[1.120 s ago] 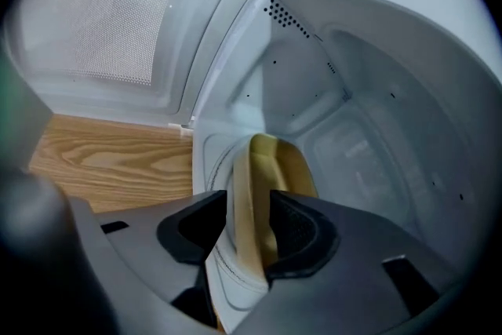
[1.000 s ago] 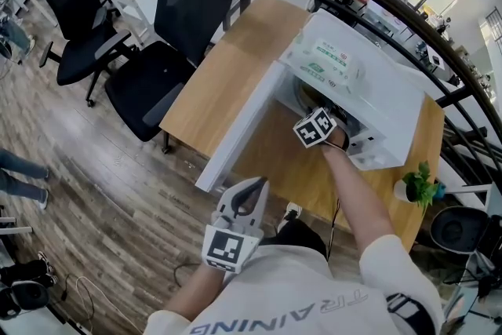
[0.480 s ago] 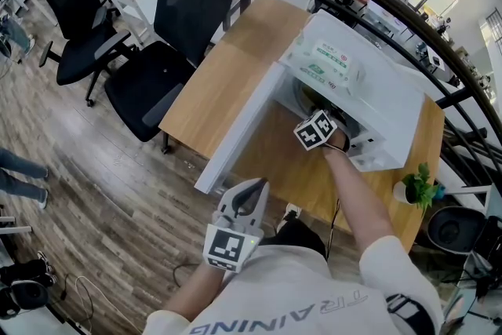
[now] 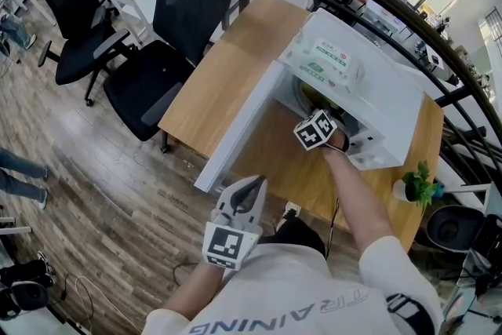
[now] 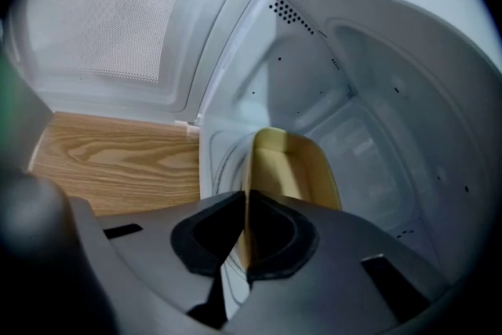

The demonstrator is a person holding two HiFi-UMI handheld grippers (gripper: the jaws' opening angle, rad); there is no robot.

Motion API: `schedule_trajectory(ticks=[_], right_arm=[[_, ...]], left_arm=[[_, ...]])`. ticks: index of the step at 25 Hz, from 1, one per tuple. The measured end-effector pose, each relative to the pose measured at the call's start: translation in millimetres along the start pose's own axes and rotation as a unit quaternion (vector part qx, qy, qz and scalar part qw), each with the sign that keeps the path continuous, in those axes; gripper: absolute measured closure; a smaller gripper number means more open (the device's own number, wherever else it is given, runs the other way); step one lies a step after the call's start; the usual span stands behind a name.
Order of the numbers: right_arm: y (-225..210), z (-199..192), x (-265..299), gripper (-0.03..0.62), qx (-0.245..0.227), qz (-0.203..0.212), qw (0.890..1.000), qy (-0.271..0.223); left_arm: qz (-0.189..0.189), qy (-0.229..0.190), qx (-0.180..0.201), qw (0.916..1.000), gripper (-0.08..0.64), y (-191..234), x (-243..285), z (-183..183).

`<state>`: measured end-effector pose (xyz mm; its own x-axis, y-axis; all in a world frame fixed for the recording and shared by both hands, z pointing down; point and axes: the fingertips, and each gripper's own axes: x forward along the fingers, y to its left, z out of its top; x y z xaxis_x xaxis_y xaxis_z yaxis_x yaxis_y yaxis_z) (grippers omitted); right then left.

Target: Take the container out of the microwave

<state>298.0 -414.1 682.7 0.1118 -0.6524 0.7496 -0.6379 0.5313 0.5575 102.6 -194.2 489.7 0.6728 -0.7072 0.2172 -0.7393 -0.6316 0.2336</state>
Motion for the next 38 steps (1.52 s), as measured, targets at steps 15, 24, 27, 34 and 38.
schedule_trajectory(ticks=[15,24,27,34,38], right_arm=[[30,18,-48,0.555,0.025,0.041,0.998,-0.037],[61,23,-113,0.555,0.031,0.066,0.996,-0.060],[73,18,-134,0.557,0.024,0.075,0.995,-0.061],[94,-1,-184,0.557,0.029,0.083,0.994,-0.066],[100,-12,-213,0.557,0.037,0.083,0.993,-0.072]], left_arm=[[-0.016,-0.010,0.006,0.9998,0.529,-6,-10,5],[-0.030,-0.018,0.011,0.9993,0.528,-9,-32,9],[-0.039,-0.016,0.012,0.9990,0.529,-11,-39,9],[-0.064,-0.015,0.031,0.9973,0.528,-18,-43,12],[-0.071,-0.016,0.039,0.9966,0.529,-24,-43,16]])
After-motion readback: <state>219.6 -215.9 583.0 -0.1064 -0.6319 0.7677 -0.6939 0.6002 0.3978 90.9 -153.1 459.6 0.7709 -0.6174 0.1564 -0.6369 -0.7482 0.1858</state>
